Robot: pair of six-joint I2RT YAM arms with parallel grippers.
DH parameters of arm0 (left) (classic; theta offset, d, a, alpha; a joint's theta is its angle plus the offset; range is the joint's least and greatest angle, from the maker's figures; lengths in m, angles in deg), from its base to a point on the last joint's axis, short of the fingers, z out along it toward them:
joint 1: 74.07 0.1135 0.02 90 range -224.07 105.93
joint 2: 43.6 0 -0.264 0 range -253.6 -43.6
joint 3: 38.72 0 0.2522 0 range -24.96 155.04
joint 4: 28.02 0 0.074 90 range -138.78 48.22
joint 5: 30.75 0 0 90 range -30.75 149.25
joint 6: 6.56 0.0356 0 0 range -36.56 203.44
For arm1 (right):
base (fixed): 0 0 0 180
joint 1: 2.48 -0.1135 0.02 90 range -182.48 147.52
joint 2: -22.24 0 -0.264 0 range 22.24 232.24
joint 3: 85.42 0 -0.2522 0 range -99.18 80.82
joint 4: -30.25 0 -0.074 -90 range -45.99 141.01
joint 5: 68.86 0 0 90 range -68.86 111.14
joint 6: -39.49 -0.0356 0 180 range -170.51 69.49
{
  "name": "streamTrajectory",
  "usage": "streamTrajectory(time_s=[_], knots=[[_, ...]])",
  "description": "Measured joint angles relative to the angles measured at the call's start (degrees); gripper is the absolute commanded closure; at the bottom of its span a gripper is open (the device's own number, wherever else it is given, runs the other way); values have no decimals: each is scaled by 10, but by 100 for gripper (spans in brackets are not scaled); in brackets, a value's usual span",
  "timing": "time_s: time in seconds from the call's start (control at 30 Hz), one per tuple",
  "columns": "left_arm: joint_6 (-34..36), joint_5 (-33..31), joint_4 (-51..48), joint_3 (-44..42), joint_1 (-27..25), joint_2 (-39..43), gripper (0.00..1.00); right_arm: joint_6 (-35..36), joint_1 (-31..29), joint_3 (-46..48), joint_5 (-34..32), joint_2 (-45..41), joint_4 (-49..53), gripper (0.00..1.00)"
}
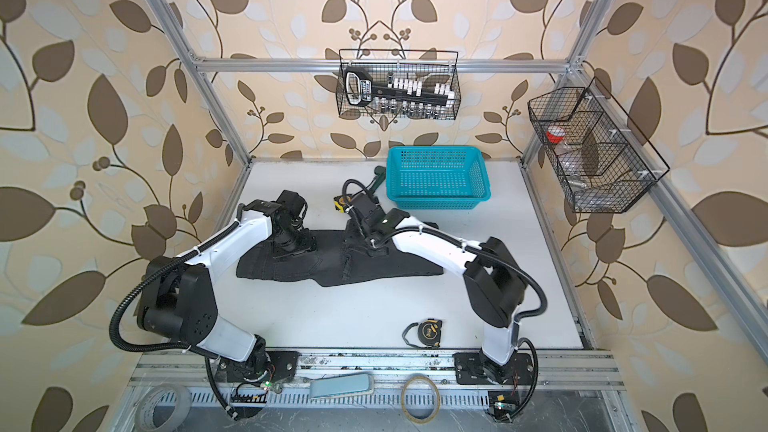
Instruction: Fold and stack the trousers
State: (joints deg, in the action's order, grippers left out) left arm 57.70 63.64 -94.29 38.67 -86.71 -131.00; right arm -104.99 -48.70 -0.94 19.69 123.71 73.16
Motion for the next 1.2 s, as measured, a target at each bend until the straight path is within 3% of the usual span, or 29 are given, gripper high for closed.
streamTrajectory(time_s=[0.23, 0.5, 0.63, 0.83, 1.07, 1.2], knots=[[-32, 46, 13, 0, -27, 16, 17, 83, 74, 115, 21, -85, 23, 41], [-93, 75, 69, -3, -142, 17, 25, 115, 132, 168, 103, -34, -39, 41], [-108, 77, 96, -3, -170, 2, 31, 112, 135, 168, 140, 3, -89, 41], [-124, 83, 136, -3, -181, -38, 45, 92, 135, 168, 189, 51, -159, 46], [-128, 94, 162, -16, -197, -52, 70, 64, 135, 164, 228, 67, -214, 63], [-129, 102, 170, -27, -197, -56, 78, 52, 135, 145, 244, 76, -245, 63]])
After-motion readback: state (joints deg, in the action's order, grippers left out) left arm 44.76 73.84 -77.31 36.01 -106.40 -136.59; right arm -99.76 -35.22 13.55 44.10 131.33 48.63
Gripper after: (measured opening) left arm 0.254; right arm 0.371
